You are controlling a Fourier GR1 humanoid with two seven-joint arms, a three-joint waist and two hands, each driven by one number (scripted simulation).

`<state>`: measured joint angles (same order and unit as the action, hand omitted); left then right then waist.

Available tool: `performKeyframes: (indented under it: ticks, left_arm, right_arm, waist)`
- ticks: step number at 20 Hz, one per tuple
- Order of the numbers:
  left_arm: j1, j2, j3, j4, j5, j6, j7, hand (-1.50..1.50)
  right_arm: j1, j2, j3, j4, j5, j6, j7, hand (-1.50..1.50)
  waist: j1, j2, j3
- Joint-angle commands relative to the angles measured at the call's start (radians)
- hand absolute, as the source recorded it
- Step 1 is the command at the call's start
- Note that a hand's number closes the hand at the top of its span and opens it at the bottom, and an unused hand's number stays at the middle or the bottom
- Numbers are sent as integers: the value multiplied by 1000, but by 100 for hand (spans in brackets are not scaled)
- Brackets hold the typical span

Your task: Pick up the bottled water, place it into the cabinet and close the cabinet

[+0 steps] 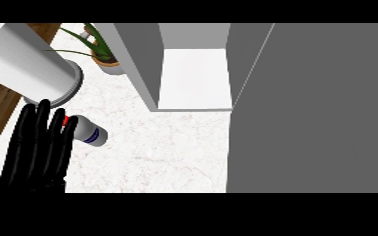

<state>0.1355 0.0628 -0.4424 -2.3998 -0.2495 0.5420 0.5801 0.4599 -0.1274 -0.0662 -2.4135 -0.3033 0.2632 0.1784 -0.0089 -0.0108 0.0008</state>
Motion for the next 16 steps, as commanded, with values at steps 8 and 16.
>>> performKeyframes:
  ticks: [8,16]
  left_arm:
    - [122,87,187,-42,84,-14,-79,-150]
    - [200,91,314,119,256,-84,-267,-150]
  right_arm:
    - [105,12,-48,-189,-196,20,44,-150]
    - [127,-10,-102,-172,-242,61,28,-150]
  waist:
    - [0,5,-2]
    - [-4,6,-4]
